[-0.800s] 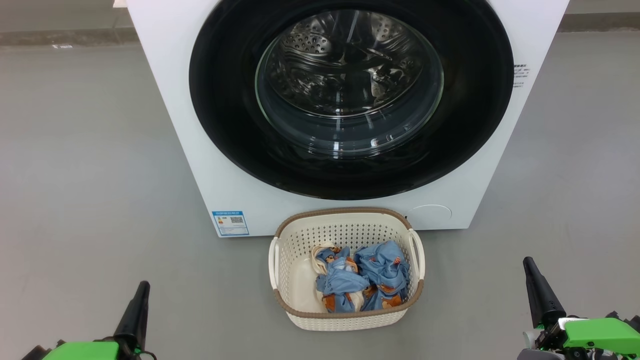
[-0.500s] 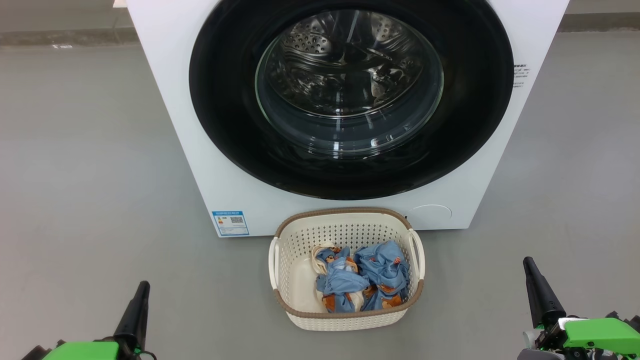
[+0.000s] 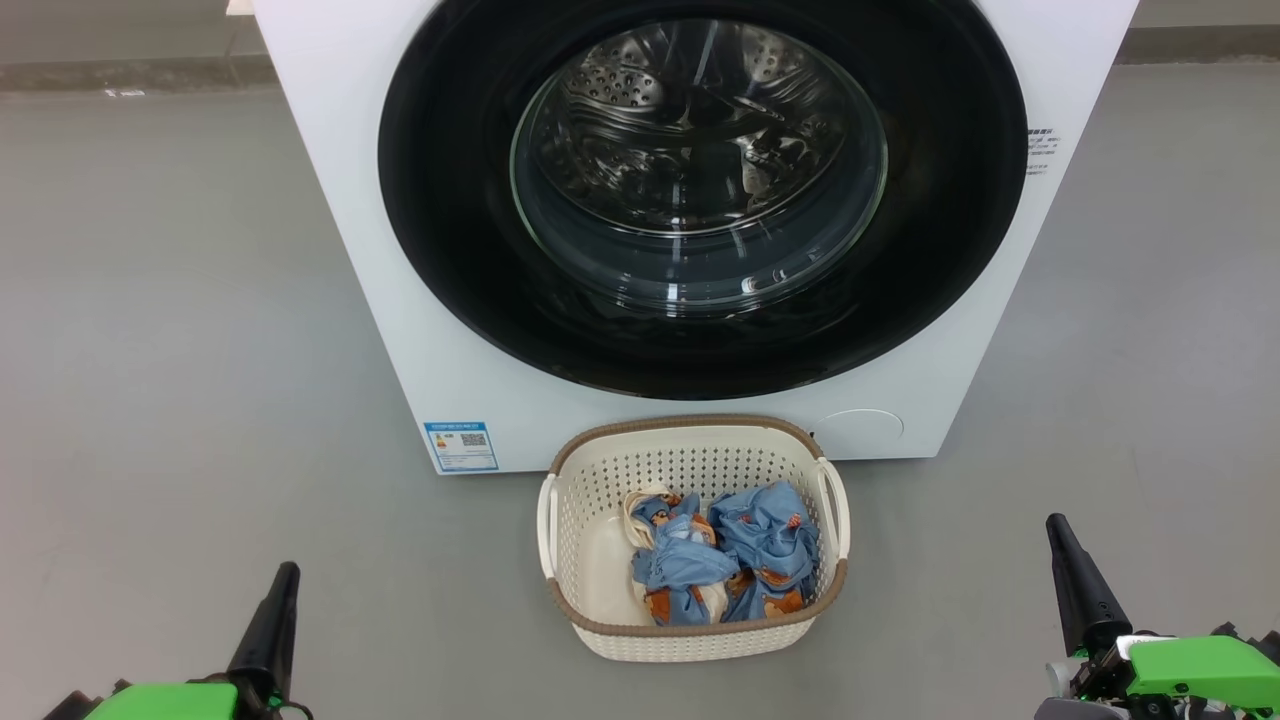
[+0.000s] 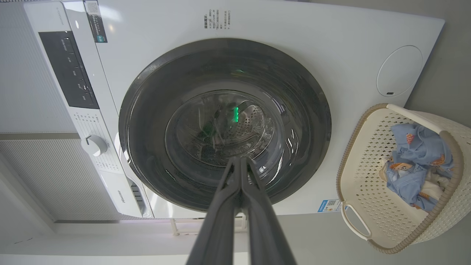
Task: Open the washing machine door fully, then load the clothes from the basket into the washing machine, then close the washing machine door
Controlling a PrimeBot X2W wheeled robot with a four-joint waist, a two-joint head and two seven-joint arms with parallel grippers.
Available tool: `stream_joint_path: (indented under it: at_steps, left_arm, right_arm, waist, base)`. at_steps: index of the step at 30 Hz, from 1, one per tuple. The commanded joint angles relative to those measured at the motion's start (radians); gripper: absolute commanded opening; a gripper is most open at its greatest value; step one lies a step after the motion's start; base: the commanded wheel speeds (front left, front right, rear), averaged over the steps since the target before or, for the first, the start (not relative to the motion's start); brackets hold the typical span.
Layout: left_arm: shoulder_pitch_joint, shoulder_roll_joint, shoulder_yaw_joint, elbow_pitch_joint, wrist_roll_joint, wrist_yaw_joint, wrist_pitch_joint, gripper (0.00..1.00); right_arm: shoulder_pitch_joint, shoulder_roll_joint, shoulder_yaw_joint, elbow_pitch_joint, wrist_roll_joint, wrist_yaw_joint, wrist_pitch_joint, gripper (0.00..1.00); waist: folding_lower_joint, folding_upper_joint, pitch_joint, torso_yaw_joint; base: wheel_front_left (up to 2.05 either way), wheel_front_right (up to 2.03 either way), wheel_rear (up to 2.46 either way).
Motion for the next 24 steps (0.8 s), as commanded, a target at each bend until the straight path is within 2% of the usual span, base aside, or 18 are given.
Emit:
stream_joint_path:
  at_steps: [1,24]
  left_arm:
    - [-0.046,0.013,0.033,-0.021,0.013,-0.003,0.006,0.0]
    - [-0.046,0.013,0.033,-0.021,0.013,-0.003,0.006,0.0]
  right_arm:
    - [-0.044,-0.004,0.023,-0.026,-0.005,0.002,0.008,0.0]
    - [-0.044,-0.004,0.023,-0.026,-0.005,0.002,0.008,0.0]
  waist:
    - [-0.0001,0.0,0.0,0.0]
    - [-0.0001,0.0,0.0,0.0]
  base:
    - [0.0,0.0,0.0]
    - [0.0,0.0,0.0]
